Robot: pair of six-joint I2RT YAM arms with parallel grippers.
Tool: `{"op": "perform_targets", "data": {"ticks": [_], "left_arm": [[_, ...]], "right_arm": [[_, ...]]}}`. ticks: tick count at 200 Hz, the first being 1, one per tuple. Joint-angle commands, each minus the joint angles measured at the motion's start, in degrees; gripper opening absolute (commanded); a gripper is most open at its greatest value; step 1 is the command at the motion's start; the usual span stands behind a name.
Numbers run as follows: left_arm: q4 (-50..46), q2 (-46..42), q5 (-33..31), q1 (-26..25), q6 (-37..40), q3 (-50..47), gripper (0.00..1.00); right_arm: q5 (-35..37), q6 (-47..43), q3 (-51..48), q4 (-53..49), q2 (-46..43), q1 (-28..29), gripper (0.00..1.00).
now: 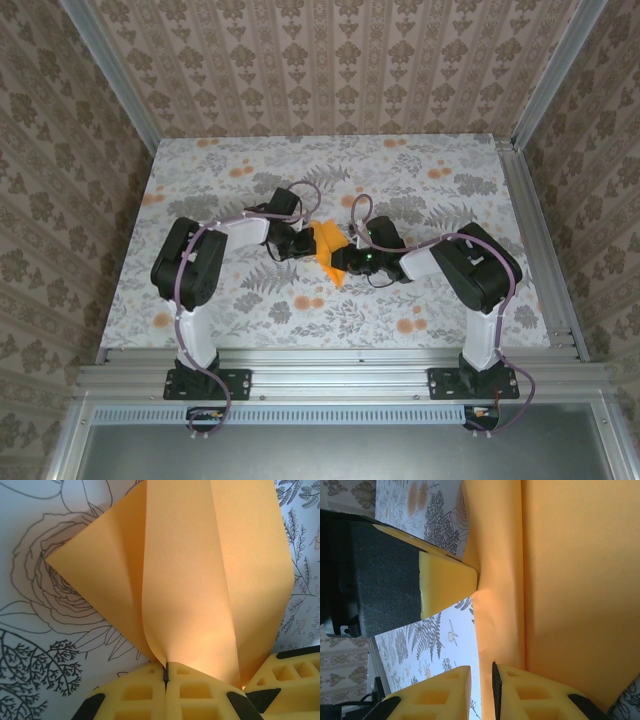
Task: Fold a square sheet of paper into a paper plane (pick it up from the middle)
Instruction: Fourth fold the wing at the center of the table.
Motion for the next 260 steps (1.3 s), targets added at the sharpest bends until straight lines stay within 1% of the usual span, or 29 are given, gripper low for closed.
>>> {"op": "perform_targets", "data": {"ticks": [1,33,51,76,183,224,238,260], "left_arm": [[-1.77,2.51,-3.64,1.13,2.63,1.37,0.00],[-2.79,3.49,-4.08,1.33,3.58,2.49,0.00],[-3.02,4.04,-4.08,1.46,3.95,2.80,0.00],[-3.71,4.61,-4.28,1.59,4.60,3.24,0.00],[-7.02,6.94,-7.52,1.70,7.45,5.15,0.00],[-7.88,7.79,-8.46,1.70,8.11,5.44,0.00],[-7.87,8.00,-8.35,1.69,8.21,5.68,0.00],[-7.92,8.48,-7.81,1.60,8.33,6.07,0.00]], "right_arm": [[0.12,-1.49,-2.41,-6.09,1.43,0.54,0.23],[-0.20,-1.80,-2.44,-6.09,1.42,0.54,0.23],[-0.10,-1.96,-2.58,-6.13,1.29,0.54,0.28],[-0.28,-1.98,-2.67,-5.96,1.02,0.54,0.29],[-1.32,-1.71,-3.65,-4.74,0.45,-0.09,0.28],[-1.28,-3.52,-2.66,-7.65,0.81,-0.16,0.22],[-0.54,-5.01,-2.04,-10.43,0.89,-0.07,0.20],[0.44,-7.60,-1.06,-14.32,0.77,0.10,0.19]]}}
